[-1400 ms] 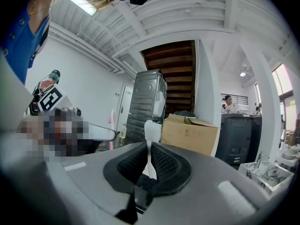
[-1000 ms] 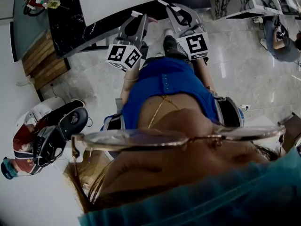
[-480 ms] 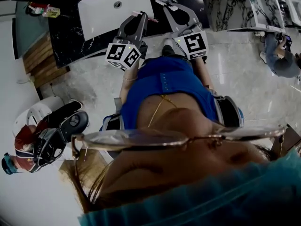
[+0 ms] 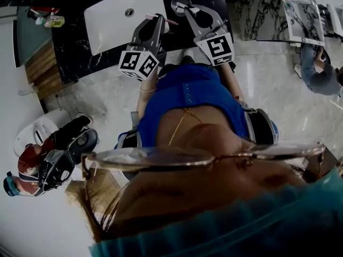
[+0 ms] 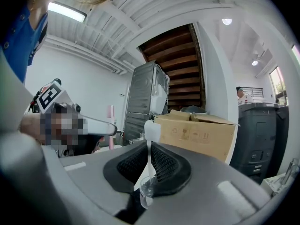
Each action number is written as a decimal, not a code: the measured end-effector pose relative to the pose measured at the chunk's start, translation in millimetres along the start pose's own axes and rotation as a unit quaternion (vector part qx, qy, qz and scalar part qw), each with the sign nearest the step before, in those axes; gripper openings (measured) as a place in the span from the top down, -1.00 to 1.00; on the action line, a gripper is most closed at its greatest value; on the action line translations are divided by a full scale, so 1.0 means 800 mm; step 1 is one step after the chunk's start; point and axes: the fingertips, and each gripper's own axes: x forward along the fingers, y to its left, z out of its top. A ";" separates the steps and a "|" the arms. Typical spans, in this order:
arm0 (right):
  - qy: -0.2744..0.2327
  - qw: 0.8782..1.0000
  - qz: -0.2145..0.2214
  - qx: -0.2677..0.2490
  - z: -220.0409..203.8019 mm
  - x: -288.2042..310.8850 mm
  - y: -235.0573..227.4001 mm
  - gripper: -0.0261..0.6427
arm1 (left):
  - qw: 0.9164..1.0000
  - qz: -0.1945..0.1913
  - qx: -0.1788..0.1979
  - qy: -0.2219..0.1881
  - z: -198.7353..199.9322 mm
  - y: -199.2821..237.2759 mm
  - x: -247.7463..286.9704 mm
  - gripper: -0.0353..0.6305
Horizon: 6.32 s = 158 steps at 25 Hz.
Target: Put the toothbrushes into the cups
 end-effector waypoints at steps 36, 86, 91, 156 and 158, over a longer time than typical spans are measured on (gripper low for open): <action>0.070 0.981 -0.089 0.160 -0.158 0.049 -0.045 0.83 | 0.998 -0.048 -0.021 0.039 0.005 0.053 0.031 0.83; 0.044 0.981 -0.059 0.179 -0.131 0.011 -0.025 0.09 | 0.995 -0.048 -0.011 0.082 -0.066 0.078 0.126 0.82; 0.044 0.979 -0.079 0.181 -0.135 -0.001 -0.032 0.11 | 0.993 -0.039 -0.035 0.106 -0.106 0.087 0.136 0.82; 0.009 0.992 -0.099 0.076 -0.069 -0.002 -0.036 0.92 | 0.996 -0.053 -0.007 0.064 -0.077 0.039 0.076 0.88; 0.012 0.993 -0.094 0.073 -0.067 0.001 -0.033 0.92 | 0.996 -0.055 -0.004 0.066 -0.075 0.037 0.077 0.88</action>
